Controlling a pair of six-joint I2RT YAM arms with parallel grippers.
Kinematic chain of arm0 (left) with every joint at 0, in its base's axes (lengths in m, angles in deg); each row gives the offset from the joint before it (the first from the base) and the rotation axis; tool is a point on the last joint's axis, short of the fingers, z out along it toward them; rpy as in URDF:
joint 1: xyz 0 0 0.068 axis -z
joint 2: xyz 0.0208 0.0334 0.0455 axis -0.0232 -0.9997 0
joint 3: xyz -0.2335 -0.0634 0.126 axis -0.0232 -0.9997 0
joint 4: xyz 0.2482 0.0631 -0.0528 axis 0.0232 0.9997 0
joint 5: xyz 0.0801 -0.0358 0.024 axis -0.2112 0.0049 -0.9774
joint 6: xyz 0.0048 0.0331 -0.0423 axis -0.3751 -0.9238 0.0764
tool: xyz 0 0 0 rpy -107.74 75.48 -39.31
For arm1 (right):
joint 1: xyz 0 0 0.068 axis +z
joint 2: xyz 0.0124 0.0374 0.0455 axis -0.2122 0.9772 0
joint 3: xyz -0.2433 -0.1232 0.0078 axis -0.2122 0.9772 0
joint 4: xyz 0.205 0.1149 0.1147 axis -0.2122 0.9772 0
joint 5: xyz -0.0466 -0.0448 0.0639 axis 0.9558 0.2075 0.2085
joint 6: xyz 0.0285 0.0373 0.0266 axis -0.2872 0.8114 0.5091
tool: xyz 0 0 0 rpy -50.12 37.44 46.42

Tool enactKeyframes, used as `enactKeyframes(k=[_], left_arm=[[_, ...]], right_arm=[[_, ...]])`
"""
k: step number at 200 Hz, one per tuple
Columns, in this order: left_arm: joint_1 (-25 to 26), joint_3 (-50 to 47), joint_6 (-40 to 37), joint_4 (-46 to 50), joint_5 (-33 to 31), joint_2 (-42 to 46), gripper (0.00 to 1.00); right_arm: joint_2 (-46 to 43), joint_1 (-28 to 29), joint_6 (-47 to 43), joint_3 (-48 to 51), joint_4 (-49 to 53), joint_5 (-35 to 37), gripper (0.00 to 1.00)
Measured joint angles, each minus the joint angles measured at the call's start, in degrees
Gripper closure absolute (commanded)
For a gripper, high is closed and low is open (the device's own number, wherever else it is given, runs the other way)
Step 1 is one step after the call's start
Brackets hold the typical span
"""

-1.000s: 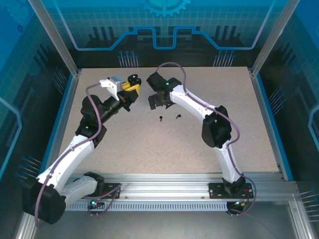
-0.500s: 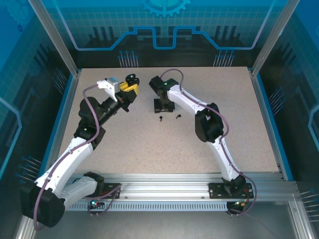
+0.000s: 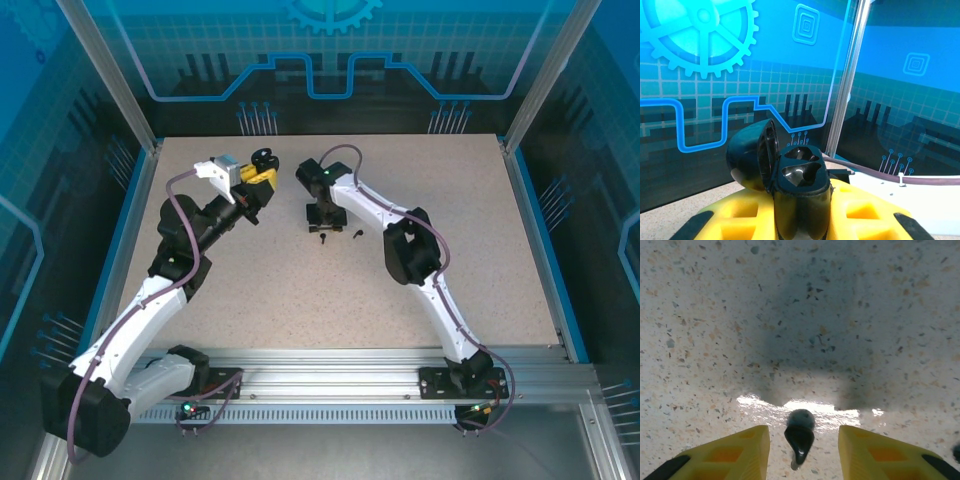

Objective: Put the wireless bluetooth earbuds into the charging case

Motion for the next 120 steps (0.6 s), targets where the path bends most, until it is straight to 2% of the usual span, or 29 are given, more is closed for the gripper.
enactKeyframes(k=[120], left_arm=[[0.0,-1.03,-0.02,-0.22,-0.2,0.0,1.0]], right_arm=[[1.68,1.27,0.44,-0.48,1.44,0.79,0.65]])
